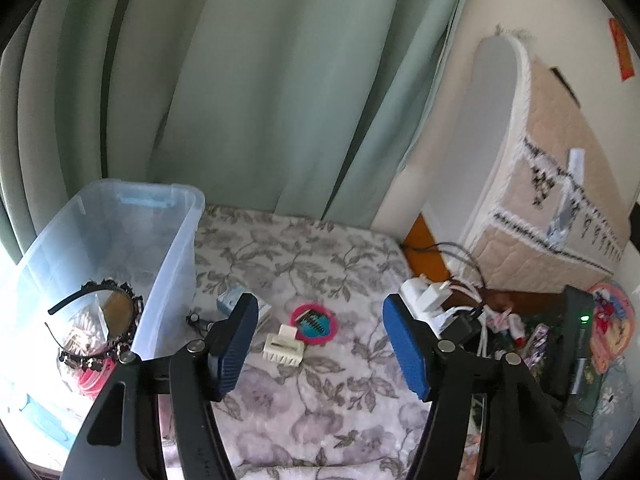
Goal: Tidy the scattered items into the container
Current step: 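Withdraw both tools from the box toward the white clip and pink mirror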
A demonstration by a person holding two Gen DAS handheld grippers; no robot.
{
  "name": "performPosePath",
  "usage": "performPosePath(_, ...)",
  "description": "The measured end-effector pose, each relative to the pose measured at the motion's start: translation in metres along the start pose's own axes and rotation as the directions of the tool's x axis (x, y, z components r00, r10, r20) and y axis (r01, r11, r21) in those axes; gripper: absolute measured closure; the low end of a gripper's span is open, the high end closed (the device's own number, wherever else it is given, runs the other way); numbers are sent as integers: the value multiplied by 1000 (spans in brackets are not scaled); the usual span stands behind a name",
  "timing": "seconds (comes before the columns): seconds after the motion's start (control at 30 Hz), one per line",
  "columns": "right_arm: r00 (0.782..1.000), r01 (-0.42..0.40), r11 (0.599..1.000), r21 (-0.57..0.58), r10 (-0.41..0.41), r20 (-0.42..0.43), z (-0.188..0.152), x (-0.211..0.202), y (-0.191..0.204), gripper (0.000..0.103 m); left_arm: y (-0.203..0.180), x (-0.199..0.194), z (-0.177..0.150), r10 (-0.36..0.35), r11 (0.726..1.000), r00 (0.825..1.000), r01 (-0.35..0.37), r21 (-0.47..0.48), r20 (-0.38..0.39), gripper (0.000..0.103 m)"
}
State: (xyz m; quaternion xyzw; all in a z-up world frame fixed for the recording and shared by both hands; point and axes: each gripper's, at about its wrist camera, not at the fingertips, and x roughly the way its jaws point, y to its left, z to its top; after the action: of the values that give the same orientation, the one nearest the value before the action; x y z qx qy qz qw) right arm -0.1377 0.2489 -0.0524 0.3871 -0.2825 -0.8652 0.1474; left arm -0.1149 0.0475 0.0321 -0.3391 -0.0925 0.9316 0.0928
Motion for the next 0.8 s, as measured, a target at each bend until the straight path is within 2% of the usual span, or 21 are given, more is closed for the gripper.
performPosePath(0.3,999,32,999,20,-31,-36,-2,11,-26,45,6,48,-24,85,996,983,-85,5,-162,35)
performPosePath(0.5,996,54,999,2,-54,-73,-3,26,-33,45,12,75,-36,130,991,969,-124,42,-211,35)
performPosePath(0.8,988,92,996,-5,-91,-127,-7,48,-40,45,28,109,-52,159,987,942,-146,66,-295,35)
